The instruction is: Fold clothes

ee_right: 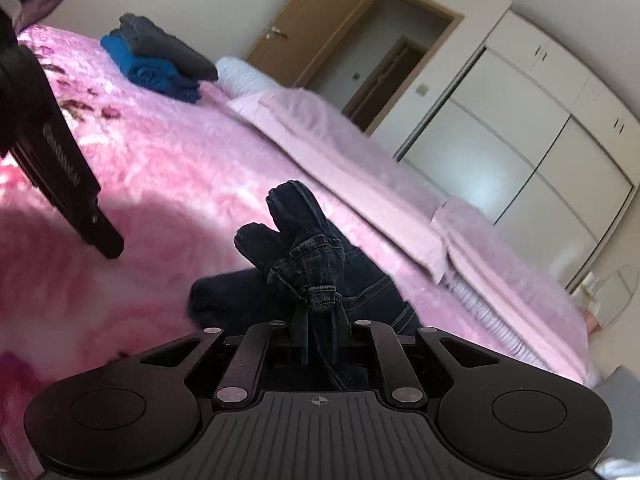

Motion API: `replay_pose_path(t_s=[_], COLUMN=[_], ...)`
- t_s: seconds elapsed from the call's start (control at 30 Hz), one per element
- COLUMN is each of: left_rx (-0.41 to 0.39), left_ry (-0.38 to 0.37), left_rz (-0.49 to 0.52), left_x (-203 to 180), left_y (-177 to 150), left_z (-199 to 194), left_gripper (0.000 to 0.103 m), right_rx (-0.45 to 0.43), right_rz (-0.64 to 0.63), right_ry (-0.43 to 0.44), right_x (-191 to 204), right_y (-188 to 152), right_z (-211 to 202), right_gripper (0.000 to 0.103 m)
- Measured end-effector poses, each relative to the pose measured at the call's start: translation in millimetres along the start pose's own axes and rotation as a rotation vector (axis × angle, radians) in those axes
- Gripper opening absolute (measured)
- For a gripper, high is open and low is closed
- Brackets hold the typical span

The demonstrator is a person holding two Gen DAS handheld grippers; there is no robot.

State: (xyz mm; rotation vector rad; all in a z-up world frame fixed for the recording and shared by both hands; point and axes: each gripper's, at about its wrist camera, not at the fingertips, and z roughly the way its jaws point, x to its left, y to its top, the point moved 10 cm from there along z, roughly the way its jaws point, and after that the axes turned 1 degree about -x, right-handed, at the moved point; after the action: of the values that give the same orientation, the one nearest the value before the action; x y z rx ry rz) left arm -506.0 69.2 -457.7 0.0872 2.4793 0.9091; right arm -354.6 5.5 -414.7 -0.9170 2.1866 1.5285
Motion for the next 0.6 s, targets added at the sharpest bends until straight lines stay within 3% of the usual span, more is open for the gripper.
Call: replay_pose_path(t_s=[0.37, 0.4, 0.43, 0.5, 0.53, 0.6], left_rx=[-0.004, -0.003, -0.002, 0.007, 0.011, 0.011], left_ry=[0.027, 0.033, 0.040, 0.057, 0.064, 0.070], left_rz=[0.017, 0.023, 0.029, 0.043, 0.051, 0.060], left_x=[-0.8, -1.3, -1.9, -4.1, -5.2, -7.2], left_y=[0.5, 0.4, 0.3, 0.7, 1.5, 5.2], left_z=[3.7, 4.4, 4.8, 2.9, 1.0, -4.1], left_gripper=[0.017, 0.017, 0.017, 0.017, 0.017, 0.016], right_rx=[-0.001, 0.007, 0.037, 0.050, 0.059, 0.040], right_rz=[-0.036, -0.044, -0.063, -0.112, -0.098, 0.048], right_ry=[0.009, 0.020, 0.042, 0.031, 0.039, 0.059], right_x=[13.3, 16.8, 23.8, 30.8, 29.3, 11.4], right_y=[-11.2, -16.1, -23.3, -23.9, -20.8, -12.2], right_z=[1.2, 3.6, 8.2, 8.2, 6.1, -6.8], right_gripper=[0.009, 0.011, 0.026, 0.031, 0.035, 0.036])
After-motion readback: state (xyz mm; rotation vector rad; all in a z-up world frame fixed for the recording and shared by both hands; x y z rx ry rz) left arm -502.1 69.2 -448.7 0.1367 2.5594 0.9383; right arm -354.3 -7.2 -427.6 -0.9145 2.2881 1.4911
